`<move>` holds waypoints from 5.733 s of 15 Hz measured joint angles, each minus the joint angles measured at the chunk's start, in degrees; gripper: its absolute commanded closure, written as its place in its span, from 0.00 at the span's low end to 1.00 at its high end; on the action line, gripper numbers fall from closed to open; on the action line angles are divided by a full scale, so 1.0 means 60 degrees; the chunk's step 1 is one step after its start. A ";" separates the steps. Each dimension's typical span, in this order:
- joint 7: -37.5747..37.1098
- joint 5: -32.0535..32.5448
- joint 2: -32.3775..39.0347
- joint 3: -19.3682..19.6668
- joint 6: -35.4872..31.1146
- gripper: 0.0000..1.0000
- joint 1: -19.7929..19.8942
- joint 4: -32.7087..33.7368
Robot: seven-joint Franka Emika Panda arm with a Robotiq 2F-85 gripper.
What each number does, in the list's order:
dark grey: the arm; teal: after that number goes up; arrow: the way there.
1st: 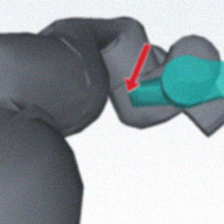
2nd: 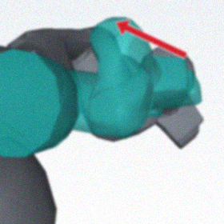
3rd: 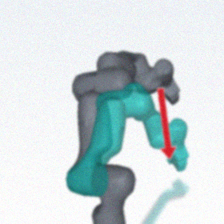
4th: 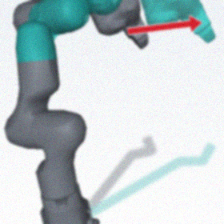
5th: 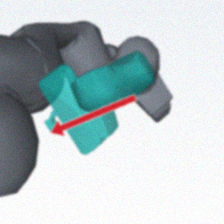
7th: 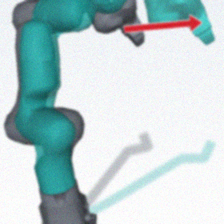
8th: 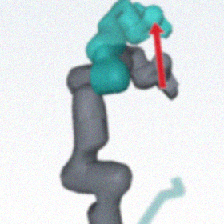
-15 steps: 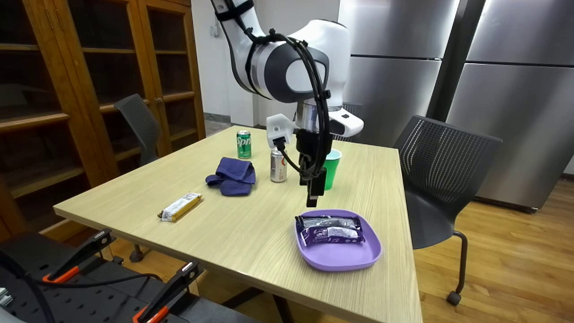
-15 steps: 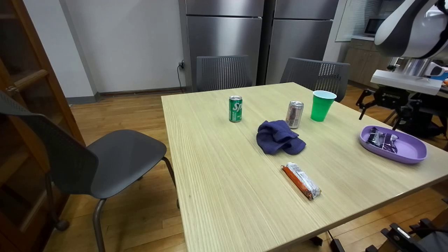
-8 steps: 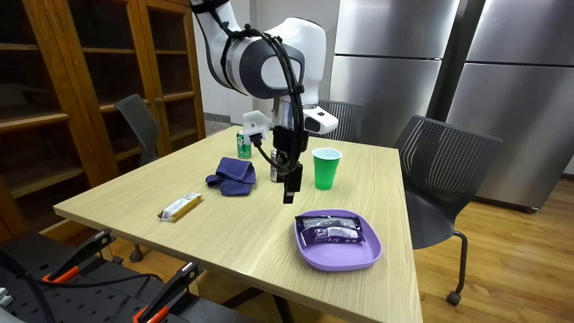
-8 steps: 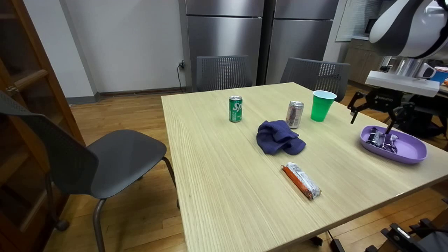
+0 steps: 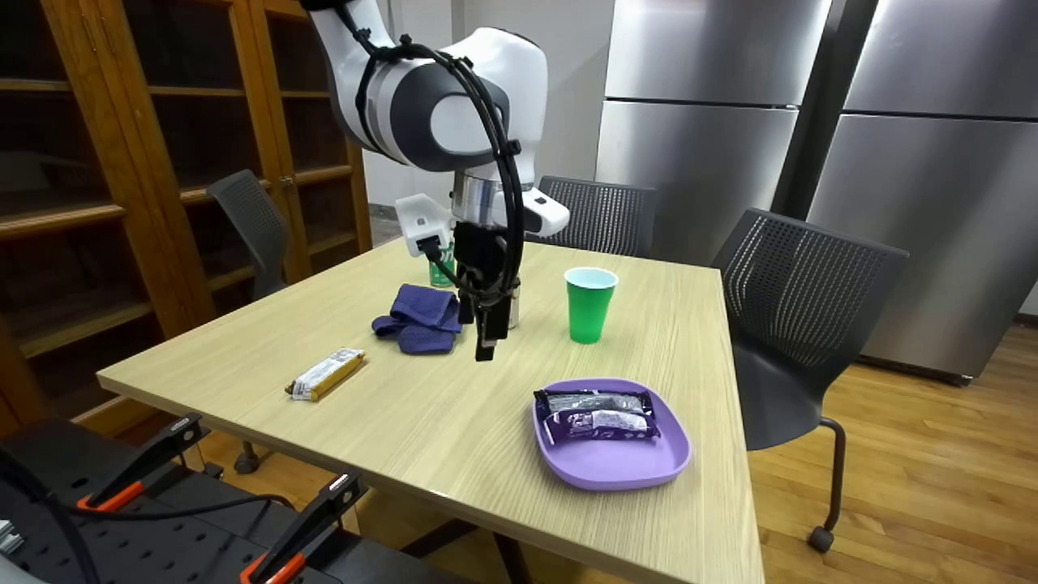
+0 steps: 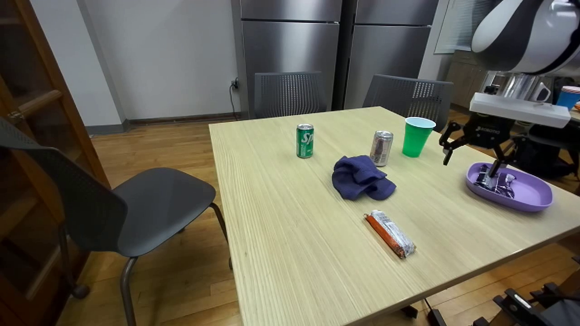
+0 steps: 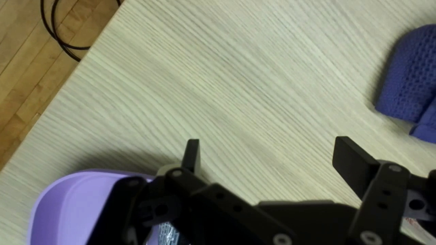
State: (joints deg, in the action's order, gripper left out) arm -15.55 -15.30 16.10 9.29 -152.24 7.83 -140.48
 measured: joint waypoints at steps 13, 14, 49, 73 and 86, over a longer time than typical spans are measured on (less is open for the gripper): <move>0.0986 0.0183 -0.0702 -0.1117 0.0001 0.00 -0.1016 -0.0807; 0.0986 0.0257 -0.0712 -0.1212 0.0001 0.00 -0.1130 -0.0829; 0.0436 0.2531 0.1155 -0.1617 -0.1248 0.00 -0.3237 -0.0257; 0.0321 0.2623 0.2263 -0.1247 -0.1239 0.42 -0.3863 0.0446; 0.0321 0.2623 0.2262 -0.1076 -0.1415 0.82 -0.3827 0.0556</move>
State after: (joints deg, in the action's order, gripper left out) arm -13.63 0.43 29.67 2.83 -160.73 -15.13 -137.15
